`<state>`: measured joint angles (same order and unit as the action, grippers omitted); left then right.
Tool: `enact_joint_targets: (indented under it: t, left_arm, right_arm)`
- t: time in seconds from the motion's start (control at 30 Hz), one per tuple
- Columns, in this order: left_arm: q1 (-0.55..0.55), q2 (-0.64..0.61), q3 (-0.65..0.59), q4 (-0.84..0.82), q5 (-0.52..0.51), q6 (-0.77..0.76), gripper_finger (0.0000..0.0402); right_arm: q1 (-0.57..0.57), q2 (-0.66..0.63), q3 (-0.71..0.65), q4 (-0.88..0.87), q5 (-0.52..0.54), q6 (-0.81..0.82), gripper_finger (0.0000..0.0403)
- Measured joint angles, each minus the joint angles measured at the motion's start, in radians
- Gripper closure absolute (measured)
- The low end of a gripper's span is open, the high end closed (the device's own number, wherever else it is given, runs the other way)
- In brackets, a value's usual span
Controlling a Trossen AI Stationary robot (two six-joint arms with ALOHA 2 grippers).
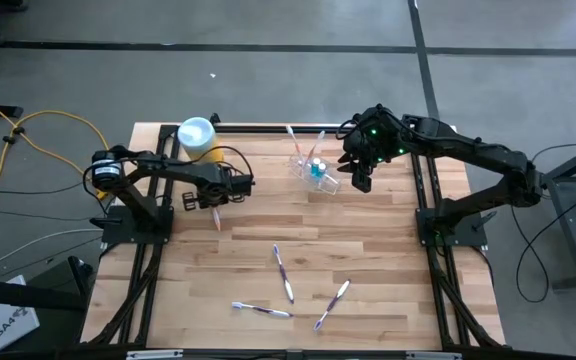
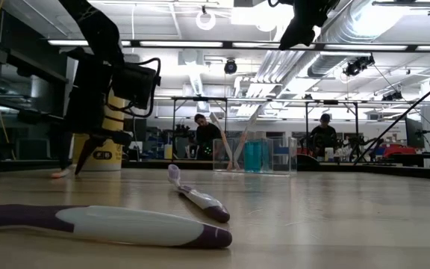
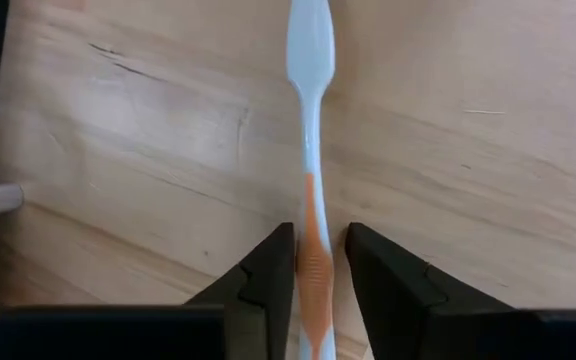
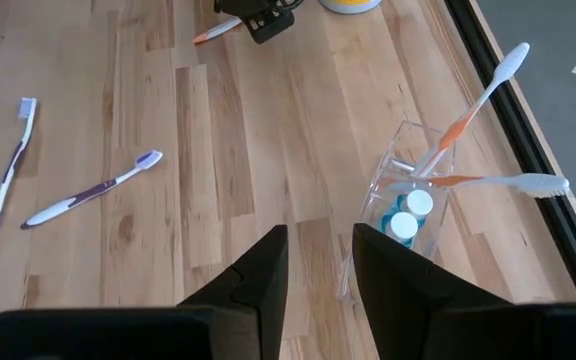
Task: Pick & Place toothbrushing station
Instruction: Put the orange toothbrush into the transparent organizer
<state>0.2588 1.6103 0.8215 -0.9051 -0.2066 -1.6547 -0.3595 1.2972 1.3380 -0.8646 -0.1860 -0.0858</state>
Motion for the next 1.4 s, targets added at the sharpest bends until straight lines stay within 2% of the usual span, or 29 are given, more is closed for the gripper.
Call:
enact_joint_targets:
  t: [0.2,0.3,0.97,1.2,1.4]
  left_arm:
    - [0.0,0.001,0.0,0.0,0.017,0.001,0.0359]
    - [0.0,0.001,0.0,-0.005,0.024,0.0,0.0371]
    - [-0.081,0.002,0.006,-0.016,0.029,0.005,0.0371]
    - [-0.152,-0.028,0.024,0.009,0.037,-0.012,0.0371]
    - [-0.245,-0.106,0.025,0.01,-0.087,-0.02,0.0372]
  right_arm:
    - [0.0,0.0,0.0,0.0,0.0,0.002,0.0295]
    - [0.0,0.0,0.0,-0.001,0.0,0.003,0.0295]
    - [0.0,0.0,0.0,-0.001,0.0,0.003,0.0295]
    - [0.0,0.0,0.0,-0.001,0.0,0.01,0.0295]
    - [0.0,0.0,0.0,-0.001,0.003,0.01,0.0295]
